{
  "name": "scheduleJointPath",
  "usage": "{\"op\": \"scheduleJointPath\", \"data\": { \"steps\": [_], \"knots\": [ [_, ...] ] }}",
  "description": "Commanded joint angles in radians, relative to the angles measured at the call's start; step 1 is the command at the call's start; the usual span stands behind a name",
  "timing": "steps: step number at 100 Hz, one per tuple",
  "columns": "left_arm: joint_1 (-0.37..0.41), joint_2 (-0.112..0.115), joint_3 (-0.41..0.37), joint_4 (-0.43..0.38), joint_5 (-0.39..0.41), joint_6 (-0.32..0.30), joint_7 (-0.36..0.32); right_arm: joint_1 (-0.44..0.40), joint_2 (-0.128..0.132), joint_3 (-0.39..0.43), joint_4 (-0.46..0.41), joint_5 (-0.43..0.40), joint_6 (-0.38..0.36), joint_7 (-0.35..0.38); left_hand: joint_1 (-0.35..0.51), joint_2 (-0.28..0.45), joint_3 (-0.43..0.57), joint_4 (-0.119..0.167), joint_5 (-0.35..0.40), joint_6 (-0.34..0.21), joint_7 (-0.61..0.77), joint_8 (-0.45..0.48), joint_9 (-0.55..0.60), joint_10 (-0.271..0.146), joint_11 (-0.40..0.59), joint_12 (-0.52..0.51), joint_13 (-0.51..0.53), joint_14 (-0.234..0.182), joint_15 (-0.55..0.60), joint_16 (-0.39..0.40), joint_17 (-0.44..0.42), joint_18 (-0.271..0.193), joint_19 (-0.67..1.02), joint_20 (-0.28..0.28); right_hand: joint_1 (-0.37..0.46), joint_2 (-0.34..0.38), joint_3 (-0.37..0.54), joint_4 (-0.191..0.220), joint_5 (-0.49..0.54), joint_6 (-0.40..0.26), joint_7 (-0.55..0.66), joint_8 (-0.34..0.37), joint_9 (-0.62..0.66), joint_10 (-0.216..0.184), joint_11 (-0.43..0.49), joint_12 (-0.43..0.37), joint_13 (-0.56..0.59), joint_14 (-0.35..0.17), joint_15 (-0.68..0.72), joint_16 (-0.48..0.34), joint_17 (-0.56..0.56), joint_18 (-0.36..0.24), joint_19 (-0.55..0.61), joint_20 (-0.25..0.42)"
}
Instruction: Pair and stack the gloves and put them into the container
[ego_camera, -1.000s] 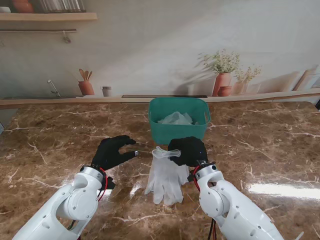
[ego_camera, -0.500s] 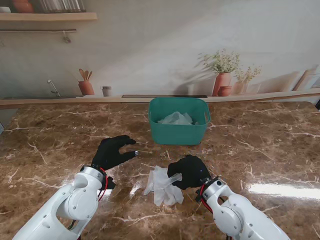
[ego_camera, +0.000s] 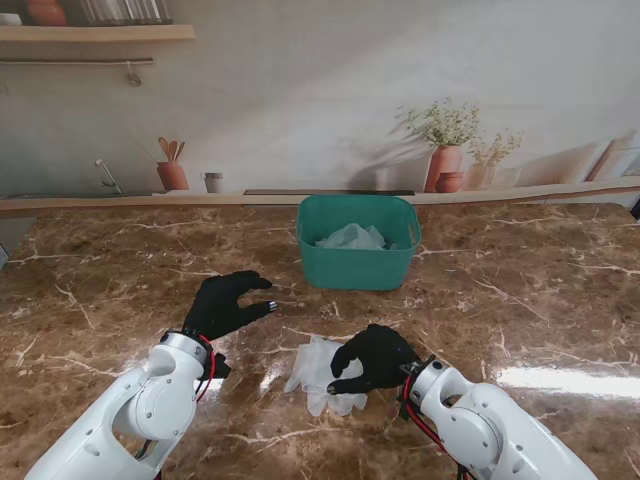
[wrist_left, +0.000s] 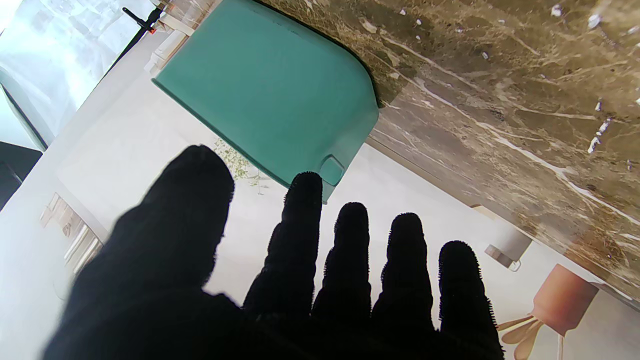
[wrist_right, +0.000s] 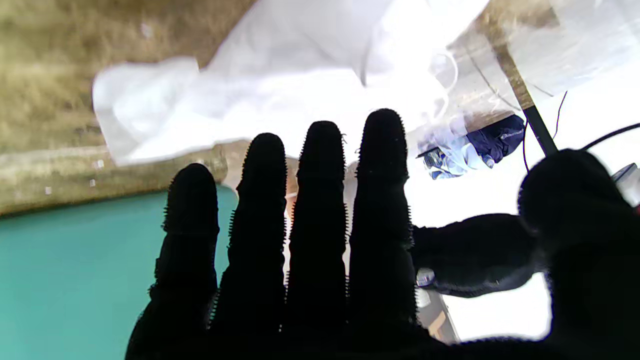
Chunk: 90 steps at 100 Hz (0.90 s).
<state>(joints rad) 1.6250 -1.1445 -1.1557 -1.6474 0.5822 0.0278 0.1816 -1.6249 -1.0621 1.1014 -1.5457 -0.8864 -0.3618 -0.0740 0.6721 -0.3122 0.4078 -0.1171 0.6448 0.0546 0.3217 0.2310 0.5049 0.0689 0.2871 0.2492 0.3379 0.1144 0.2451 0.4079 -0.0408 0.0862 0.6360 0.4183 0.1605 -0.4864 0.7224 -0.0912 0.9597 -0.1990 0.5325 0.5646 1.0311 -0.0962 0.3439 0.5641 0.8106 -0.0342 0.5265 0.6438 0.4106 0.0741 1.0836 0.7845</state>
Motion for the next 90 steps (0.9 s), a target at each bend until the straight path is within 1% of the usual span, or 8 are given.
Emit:
{"op": "scheduleJointPath", "data": {
  "steps": [1, 11, 13, 20, 23, 39, 61, 90],
  "knots": [
    [0.006, 0.000, -0.002, -0.001, 0.003, 0.001, 0.004, -0.014, -0.001, 0.011, -0.029, -0.006, -0.007, -0.022, -0.002, 0.037, -0.027, 0.031, 0.013, -0.029, 0.009, 0.007, 0.020, -0.025, -0.021, -0.010, 0.007, -0.046, -0.033, -0.013, -0.005, -0.017, -0.034, -0.012, -0.031, 0.002, -0.005, 0.053, -0.016, 0.002, -0.018, 0.011, -0.022, 0.000, -0.007, -0.014, -0.015, 0.001, -0.013, -0.008, -0.011, -0.003, -0.023, 0.027],
    [0.009, 0.000, -0.009, -0.004, 0.004, -0.003, 0.005, -0.007, -0.008, 0.015, -0.043, -0.024, -0.011, -0.077, 0.000, 0.036, -0.027, 0.031, 0.014, -0.029, 0.010, 0.007, 0.022, -0.024, -0.021, -0.010, 0.009, -0.046, -0.034, -0.013, -0.005, -0.017, -0.034, -0.012, 0.097, -0.057, 0.032, 0.067, -0.038, 0.000, -0.027, 0.008, -0.022, -0.009, -0.005, -0.018, 0.008, -0.007, -0.023, -0.018, 0.004, 0.007, -0.066, 0.003],
    [0.010, 0.000, -0.010, -0.005, 0.005, -0.004, 0.005, -0.003, -0.008, 0.014, -0.046, -0.028, -0.010, -0.079, -0.001, 0.037, -0.028, 0.031, 0.014, -0.030, 0.010, 0.007, 0.023, -0.026, -0.020, -0.010, 0.011, -0.047, -0.033, -0.013, -0.005, -0.017, -0.034, -0.011, 0.119, -0.087, 0.098, 0.069, -0.050, 0.004, -0.037, 0.004, -0.027, -0.011, -0.005, -0.021, 0.011, -0.009, -0.032, -0.026, 0.005, 0.008, -0.082, -0.010],
    [0.014, 0.000, -0.015, -0.010, 0.007, -0.007, 0.009, 0.020, -0.005, 0.007, -0.050, -0.056, -0.006, -0.076, -0.001, 0.036, -0.027, 0.031, 0.014, -0.029, 0.010, 0.007, 0.024, -0.025, -0.020, -0.010, 0.012, -0.046, -0.033, -0.013, -0.004, -0.019, -0.034, -0.011, 0.176, -0.199, 0.350, -0.008, -0.105, 0.012, -0.050, -0.047, -0.058, -0.021, -0.015, -0.034, 0.015, -0.020, -0.066, -0.057, 0.009, 0.006, -0.124, -0.057],
    [0.016, 0.000, -0.018, -0.012, 0.008, -0.009, 0.009, 0.034, -0.003, 0.001, -0.048, -0.069, -0.007, -0.075, -0.002, 0.036, -0.027, 0.031, 0.015, -0.030, 0.011, 0.007, 0.024, -0.028, -0.020, -0.010, 0.012, -0.048, -0.033, -0.013, -0.004, -0.020, -0.034, -0.010, 0.200, -0.227, 0.416, -0.001, -0.124, 0.021, -0.068, -0.050, -0.073, -0.024, -0.021, -0.040, 0.015, -0.026, -0.086, -0.072, 0.012, 0.002, -0.142, -0.076],
    [0.024, 0.002, -0.032, -0.024, 0.018, -0.008, 0.005, 0.114, 0.011, -0.055, -0.034, -0.091, -0.026, -0.003, 0.000, 0.036, -0.025, 0.031, 0.016, -0.030, 0.011, 0.007, 0.027, -0.031, -0.021, -0.010, 0.015, -0.047, -0.034, -0.013, -0.005, -0.018, -0.033, -0.008, 0.393, -0.308, 0.609, 0.004, -0.183, 0.027, -0.148, -0.069, -0.124, -0.049, -0.065, -0.102, 0.023, -0.063, -0.211, -0.171, 0.042, -0.037, -0.211, -0.160],
    [0.033, 0.005, -0.049, -0.031, 0.024, -0.009, -0.003, 0.238, 0.019, -0.191, 0.031, -0.128, -0.036, 0.009, -0.001, 0.037, -0.025, 0.031, 0.017, -0.028, 0.010, 0.007, 0.029, -0.028, -0.020, -0.010, 0.018, -0.047, -0.033, -0.013, -0.004, -0.022, -0.033, -0.005, 0.472, -0.345, 0.634, -0.009, -0.281, 0.028, -0.206, -0.132, -0.239, -0.050, -0.141, -0.201, -0.044, -0.090, -0.327, -0.279, 0.014, -0.036, -0.262, -0.208],
    [0.042, 0.004, -0.055, -0.027, 0.017, -0.017, -0.001, 0.377, 0.035, -0.361, 0.084, -0.119, -0.008, 0.137, 0.002, 0.039, -0.024, 0.031, 0.020, -0.026, 0.009, 0.006, 0.035, -0.025, -0.020, -0.010, 0.024, -0.043, -0.030, -0.011, -0.005, -0.020, -0.035, -0.003, 0.492, -0.329, 0.639, -0.004, -0.522, 0.049, -0.387, -0.222, -0.524, -0.020, -0.217, -0.310, -0.285, -0.087, -0.404, -0.357, -0.115, -0.029, -0.372, -0.218]
  ]
}}
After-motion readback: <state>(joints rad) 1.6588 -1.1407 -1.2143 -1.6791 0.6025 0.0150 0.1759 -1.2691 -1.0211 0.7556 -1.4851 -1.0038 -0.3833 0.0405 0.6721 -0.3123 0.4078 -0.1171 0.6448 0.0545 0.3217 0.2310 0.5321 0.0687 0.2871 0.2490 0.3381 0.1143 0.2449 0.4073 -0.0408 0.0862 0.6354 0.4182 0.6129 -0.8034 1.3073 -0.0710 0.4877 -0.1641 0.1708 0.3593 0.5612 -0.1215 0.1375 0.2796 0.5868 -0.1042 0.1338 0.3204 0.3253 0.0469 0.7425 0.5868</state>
